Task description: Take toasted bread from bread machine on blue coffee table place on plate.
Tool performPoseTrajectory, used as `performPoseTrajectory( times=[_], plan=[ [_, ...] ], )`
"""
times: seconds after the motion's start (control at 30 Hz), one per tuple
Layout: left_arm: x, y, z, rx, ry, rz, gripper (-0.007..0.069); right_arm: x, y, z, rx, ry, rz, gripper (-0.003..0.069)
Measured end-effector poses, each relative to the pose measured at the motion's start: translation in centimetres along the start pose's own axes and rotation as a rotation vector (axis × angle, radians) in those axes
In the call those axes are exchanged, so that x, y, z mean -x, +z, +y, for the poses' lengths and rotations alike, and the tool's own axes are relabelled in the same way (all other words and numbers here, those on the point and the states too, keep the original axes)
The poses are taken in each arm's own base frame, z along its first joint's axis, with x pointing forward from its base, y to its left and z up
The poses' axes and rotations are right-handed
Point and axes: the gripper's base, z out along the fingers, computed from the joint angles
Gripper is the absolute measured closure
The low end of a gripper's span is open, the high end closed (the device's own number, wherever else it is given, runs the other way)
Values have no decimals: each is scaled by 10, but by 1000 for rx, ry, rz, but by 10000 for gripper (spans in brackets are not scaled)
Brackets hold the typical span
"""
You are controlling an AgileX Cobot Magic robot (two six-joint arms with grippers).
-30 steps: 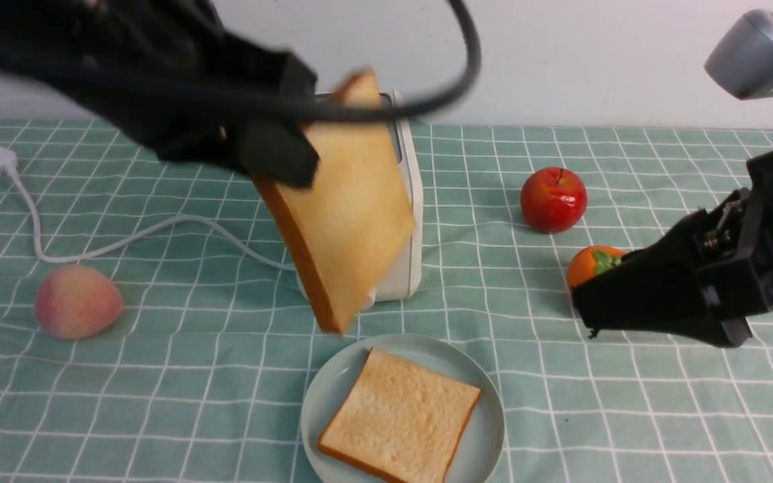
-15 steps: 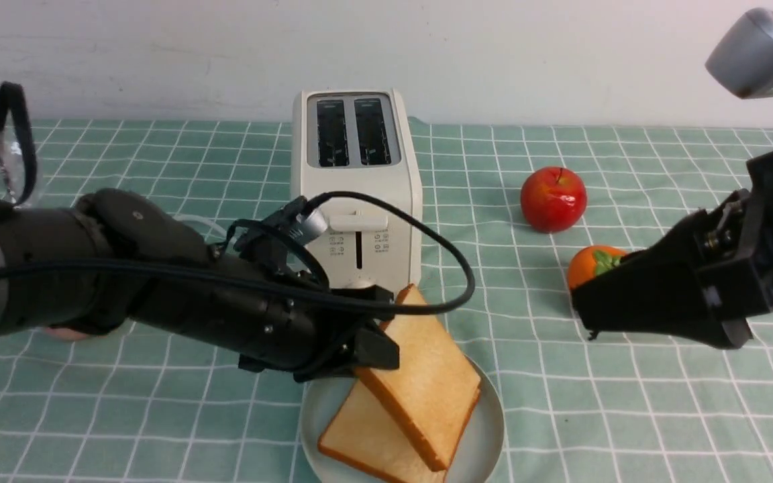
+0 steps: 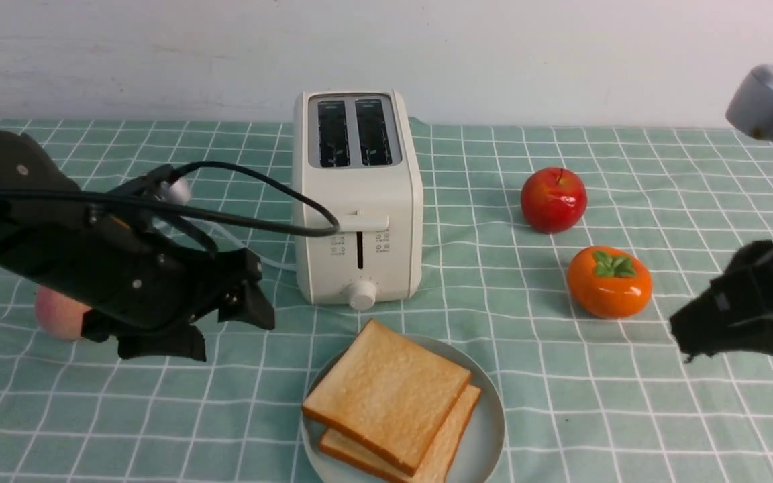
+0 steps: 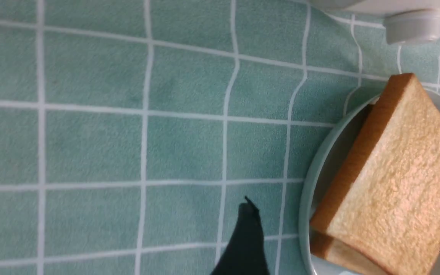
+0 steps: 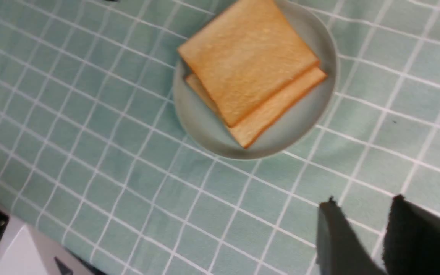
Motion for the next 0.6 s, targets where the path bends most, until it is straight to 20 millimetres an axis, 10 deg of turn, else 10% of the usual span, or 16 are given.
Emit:
performPoseTrajectory(
  times=[0.07, 0.37, 0.6],
  plan=[
    [-6, -21, -7, -34, 18, -5, 144, -15, -3, -7, -55, 33, -46, 666],
    [-76, -100, -14, -143, 157, -67, 612, -105, 24, -43, -141, -77, -448, 676],
    [-168, -112, 24, -178, 134, -65, 638, -156, 51, -65, -154, -99, -682, 673]
  ],
)
